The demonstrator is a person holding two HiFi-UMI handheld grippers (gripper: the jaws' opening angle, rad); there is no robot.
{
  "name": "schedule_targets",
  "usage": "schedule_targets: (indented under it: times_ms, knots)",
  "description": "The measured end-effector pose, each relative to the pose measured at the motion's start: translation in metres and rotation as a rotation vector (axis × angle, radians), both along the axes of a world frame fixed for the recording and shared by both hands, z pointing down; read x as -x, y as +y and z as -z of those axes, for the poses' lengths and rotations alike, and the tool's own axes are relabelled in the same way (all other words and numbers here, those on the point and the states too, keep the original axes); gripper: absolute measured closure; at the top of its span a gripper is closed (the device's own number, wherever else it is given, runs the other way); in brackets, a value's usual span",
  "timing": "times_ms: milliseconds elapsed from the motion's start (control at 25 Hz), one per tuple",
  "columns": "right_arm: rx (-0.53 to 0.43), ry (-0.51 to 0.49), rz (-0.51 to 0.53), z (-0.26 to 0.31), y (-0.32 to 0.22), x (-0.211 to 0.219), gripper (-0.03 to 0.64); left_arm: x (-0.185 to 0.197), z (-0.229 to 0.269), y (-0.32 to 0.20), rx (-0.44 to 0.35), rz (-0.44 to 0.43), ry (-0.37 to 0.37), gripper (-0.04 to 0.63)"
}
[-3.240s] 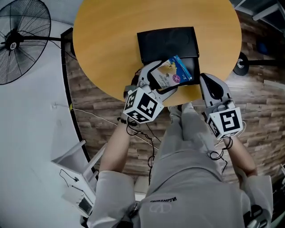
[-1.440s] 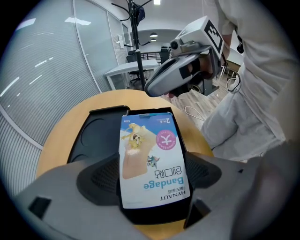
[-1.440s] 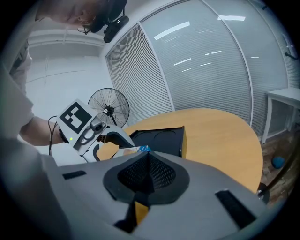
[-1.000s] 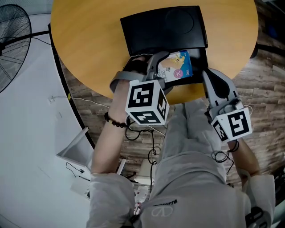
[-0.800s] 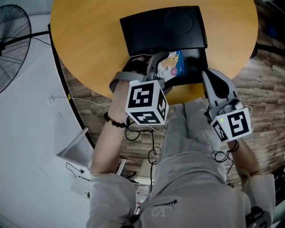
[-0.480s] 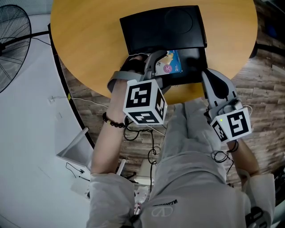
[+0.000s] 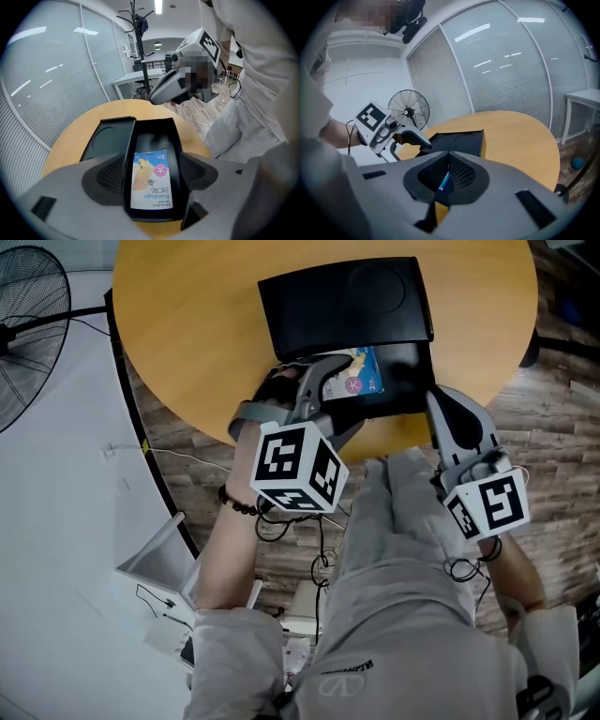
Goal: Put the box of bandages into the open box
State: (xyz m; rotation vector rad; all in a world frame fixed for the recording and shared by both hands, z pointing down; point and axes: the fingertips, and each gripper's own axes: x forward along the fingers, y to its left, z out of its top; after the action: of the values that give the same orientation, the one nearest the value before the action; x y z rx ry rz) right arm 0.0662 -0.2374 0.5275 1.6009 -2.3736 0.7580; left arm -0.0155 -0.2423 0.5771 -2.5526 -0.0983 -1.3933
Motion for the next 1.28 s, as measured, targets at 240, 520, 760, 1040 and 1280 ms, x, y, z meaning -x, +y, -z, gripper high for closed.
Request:
schedule_targets:
  times_ms: [240,520,760,1040,1280]
  knots:
    - [-0.012,0.008,-0.004,0.008,0.003,-0.001,0.598,-0.004,0.022,-0.001,-0.064,0.03,0.102,0.315]
    - [-0.055,0.029,-0.011,0.036,0.004,-0.003,0.598,-0.004,0.063,-0.002,-0.152,0.073,0.214,0.439]
    - [-0.111,0.068,-0.014,0.071,0.004,-0.012,0.598,0.001,0.113,-0.006,-0.251,0.158,0.346,0.586]
    - [-0.186,0.119,-0.038,0.13,0.01,-0.033,0.598,0.02,0.187,-0.004,-0.264,0.348,0.533,0.588]
    - [-0.271,0.16,-0.077,0.184,0.017,-0.058,0.598,0.049,0.266,0.0,-0.336,0.488,0.74,0.588]
